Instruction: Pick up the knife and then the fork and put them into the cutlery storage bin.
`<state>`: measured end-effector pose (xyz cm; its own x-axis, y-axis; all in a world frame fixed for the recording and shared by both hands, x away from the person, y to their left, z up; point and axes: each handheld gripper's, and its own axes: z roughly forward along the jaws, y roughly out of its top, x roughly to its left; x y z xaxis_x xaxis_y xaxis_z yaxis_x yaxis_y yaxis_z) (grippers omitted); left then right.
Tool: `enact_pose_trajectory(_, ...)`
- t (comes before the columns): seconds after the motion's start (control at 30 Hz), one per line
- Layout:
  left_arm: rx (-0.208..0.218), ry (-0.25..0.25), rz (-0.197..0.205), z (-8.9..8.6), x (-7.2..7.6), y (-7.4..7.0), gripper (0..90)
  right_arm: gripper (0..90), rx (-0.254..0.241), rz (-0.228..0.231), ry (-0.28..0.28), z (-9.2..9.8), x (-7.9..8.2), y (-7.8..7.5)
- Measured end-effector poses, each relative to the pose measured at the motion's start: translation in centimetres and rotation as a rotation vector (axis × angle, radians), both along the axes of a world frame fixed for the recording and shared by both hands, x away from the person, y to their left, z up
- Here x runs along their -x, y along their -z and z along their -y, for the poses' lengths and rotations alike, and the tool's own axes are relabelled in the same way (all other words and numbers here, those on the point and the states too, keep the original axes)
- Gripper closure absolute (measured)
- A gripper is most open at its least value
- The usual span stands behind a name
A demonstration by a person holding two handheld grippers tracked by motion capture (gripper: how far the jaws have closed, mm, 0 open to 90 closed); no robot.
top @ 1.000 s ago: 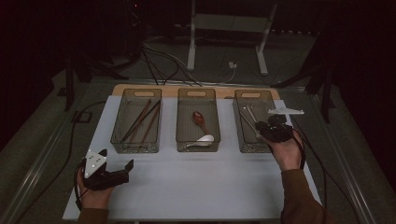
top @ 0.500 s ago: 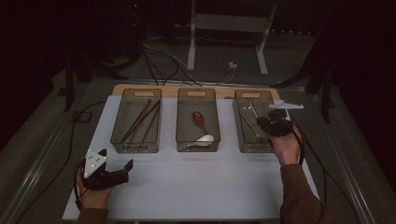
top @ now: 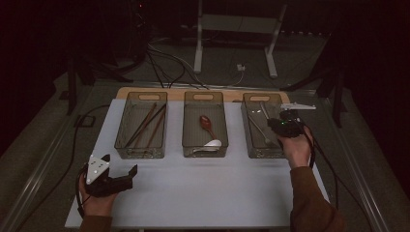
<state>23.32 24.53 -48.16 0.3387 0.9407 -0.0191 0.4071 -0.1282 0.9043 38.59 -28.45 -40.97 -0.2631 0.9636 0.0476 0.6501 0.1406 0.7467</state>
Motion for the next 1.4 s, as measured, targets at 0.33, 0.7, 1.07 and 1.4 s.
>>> enact_pose_trajectory(0.33,0.002,-0.003,0.001,0.0,0.0,0.0,0.7,80.5,0.000,0.002,0.020,0.3,-0.7,-0.1)
enact_pose_trajectory(0.7,0.001,-0.001,0.000,0.0,0.0,0.0,0.7,80.5,-0.003,-0.006,0.053,0.7,-1.6,0.4)
enact_pose_trajectory(1.07,0.002,-0.003,0.000,0.0,0.0,0.0,0.7,80.4,-0.012,-0.006,0.073,1.0,-2.4,0.7)
enact_pose_trajectory(1.4,0.006,-0.002,0.002,-0.1,0.0,-0.1,0.7,80.5,-0.039,-0.007,0.089,1.4,-3.2,1.0)
